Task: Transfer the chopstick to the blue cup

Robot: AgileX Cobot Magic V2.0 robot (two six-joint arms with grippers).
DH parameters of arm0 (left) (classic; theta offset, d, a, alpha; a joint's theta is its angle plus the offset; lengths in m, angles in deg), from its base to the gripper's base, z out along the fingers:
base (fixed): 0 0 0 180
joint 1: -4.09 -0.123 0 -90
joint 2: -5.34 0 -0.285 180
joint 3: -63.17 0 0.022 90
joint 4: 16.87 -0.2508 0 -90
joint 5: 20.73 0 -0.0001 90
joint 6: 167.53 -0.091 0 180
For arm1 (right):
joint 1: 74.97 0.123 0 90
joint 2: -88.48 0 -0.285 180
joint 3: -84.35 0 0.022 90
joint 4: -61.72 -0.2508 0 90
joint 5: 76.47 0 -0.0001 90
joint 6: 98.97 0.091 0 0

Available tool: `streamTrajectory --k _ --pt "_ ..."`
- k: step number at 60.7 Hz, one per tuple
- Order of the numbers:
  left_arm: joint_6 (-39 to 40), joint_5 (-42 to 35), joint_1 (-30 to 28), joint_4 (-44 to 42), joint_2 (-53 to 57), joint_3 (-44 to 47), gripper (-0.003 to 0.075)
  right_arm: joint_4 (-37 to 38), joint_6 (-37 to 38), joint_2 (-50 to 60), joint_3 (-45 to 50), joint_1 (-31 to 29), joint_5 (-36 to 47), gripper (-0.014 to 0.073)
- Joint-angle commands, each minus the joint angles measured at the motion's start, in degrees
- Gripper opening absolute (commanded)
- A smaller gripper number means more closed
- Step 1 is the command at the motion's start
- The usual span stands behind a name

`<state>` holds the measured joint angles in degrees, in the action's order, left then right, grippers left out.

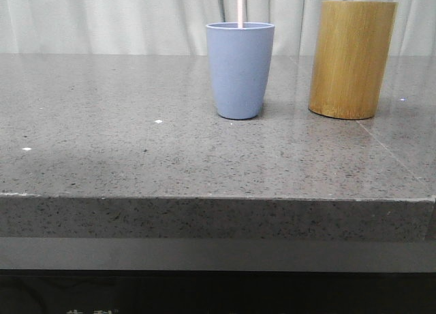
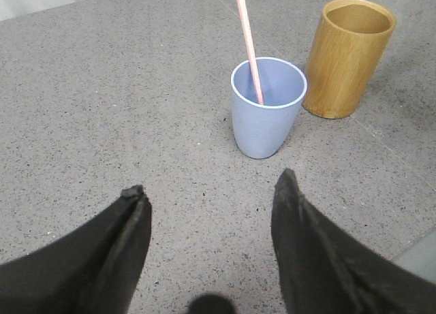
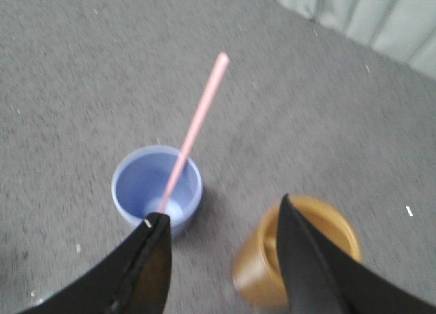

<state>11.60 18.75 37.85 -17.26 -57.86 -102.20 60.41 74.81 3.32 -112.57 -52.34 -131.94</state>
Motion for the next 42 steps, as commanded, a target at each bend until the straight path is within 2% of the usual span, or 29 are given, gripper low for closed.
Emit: streamTrajectory --k 1,15,30,42 --pt "0.2 -4.4 -0.2 -0.1 0.8 -1.6 0.0401 0.7 1.3 5.4 2.7 -3.7 -0.2 0.0387" --pt "0.2 -4.4 -0.2 -0.1 0.8 -1.6 0.0401 -3.4 1.4 17.0 18.2 -12.1 4.6 0.0387" --pt "0.2 -4.4 -0.2 -0.1 0.8 -1.6 0.0401 -6.0 1.4 31.8 34.1 -12.3 13.2 0.0386" --pt "0.2 -4.4 -0.2 -0.1 0.8 -1.6 0.0401 -5.9 0.5 43.2 44.0 -12.3 16.4 0.0386"
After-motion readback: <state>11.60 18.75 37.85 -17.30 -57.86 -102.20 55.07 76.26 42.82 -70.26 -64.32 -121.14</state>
